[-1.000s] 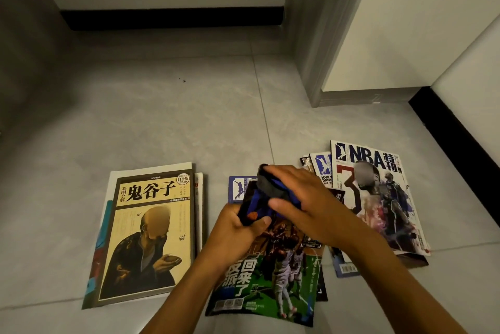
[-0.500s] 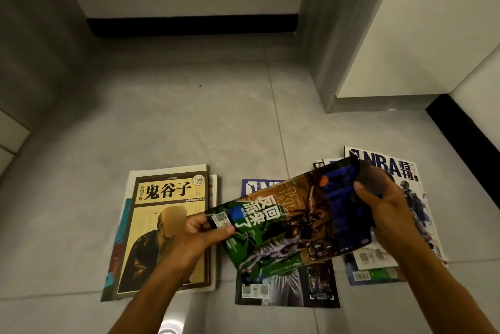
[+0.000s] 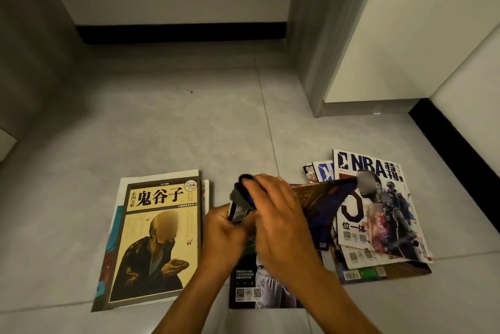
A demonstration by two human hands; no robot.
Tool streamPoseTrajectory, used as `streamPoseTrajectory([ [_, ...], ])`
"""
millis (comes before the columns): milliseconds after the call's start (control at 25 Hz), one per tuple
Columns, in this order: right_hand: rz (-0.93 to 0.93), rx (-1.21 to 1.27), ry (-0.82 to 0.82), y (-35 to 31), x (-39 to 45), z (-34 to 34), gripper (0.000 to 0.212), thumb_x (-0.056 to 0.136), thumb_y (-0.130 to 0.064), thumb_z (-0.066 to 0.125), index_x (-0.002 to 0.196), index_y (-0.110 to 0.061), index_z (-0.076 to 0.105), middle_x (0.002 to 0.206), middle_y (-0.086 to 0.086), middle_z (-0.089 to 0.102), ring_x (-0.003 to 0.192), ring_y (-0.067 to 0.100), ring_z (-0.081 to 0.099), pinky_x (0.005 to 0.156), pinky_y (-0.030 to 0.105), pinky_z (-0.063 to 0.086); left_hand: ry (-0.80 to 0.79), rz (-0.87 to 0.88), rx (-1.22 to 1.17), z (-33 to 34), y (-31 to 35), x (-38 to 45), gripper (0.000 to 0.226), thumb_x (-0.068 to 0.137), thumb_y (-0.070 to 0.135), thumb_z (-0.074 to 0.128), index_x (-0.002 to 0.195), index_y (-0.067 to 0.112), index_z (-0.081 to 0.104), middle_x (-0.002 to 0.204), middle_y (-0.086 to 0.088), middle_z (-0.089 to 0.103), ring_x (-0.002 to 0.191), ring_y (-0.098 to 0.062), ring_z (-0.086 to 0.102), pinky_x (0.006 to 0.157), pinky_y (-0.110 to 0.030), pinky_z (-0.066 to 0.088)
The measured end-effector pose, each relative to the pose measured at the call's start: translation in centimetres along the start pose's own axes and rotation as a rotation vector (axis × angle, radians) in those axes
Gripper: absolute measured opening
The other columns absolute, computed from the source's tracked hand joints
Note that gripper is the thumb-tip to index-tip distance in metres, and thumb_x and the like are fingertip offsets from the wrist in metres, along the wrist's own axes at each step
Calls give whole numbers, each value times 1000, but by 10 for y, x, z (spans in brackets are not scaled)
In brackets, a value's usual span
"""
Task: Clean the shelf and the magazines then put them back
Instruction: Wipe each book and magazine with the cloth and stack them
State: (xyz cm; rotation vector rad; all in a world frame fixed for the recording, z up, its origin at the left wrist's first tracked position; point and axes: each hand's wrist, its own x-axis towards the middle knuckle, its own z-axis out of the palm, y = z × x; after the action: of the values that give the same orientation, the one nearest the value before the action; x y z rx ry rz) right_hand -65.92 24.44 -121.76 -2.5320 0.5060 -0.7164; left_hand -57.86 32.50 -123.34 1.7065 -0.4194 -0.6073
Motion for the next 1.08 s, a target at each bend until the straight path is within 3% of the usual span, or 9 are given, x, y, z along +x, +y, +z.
streamPoseTrajectory([
  [120,16,-58,-17,31,9,-8,47,89,-16,30,133,-16,46,129,6,57,126,22,47,116,48,23,25,-32,-39,-13,2,1,8,80,12,74,78,20,71,71,9,74,66,-7,70,55,-14,51],
  [240,212,-134,-72,117,-5,-31,39,90,-17,40,126,-12,53,120,12,61,117,31,55,105,60,37,6,-106,-61,-30,-5,6,10,75,26,75,83,23,70,77,12,75,72,-5,71,57,-16,52],
  [360,315,-134,-162,127,-8,-36,35,87,-12,54,122,-10,56,117,13,60,112,34,56,98,53,46,-10,-111,-18,-31,-7,5,20,69,38,73,84,24,71,79,12,75,73,-4,71,61,-20,52],
  [520,88,-69,-69,36,-1,-11,46,86,-14,51,132,-16,47,126,5,57,129,23,41,114,48,25,-44,-19,27,-21,-5,5,7,78,20,75,82,24,71,76,13,74,72,-5,71,59,-17,54],
  [640,-30,-102,-122,43,3,-15,46,88,-25,38,133,-17,46,126,2,59,126,17,40,113,45,26,-49,-19,23,-24,1,3,13,71,33,73,81,26,69,75,16,73,74,-6,71,57,-15,53],
  [720,192,-70,-172,91,-1,-27,45,89,-31,41,130,-17,51,125,7,58,120,23,50,107,47,41,21,-19,74,-29,10,3,11,70,36,72,74,28,65,63,25,68,68,1,68,52,-8,48],
  [840,552,-53,26,146,-24,-49,31,91,-16,42,121,-17,50,108,13,59,92,25,60,79,45,54,183,17,107,-40,23,9,17,77,30,77,70,29,62,54,18,65,62,-7,66,49,-11,49],
  [1000,766,173,260,149,-35,-56,29,100,-12,44,127,-16,49,102,4,56,87,21,61,79,48,54,311,249,118,-31,22,14,9,81,27,71,90,31,70,86,13,71,80,-12,68,63,-25,57],
  [1080,818,341,257,137,-32,-51,28,101,-14,43,125,-25,49,104,-5,53,95,19,60,82,47,54,213,471,412,-2,9,5,35,80,13,67,114,22,68,108,5,70,97,-15,66,78,-27,57],
])
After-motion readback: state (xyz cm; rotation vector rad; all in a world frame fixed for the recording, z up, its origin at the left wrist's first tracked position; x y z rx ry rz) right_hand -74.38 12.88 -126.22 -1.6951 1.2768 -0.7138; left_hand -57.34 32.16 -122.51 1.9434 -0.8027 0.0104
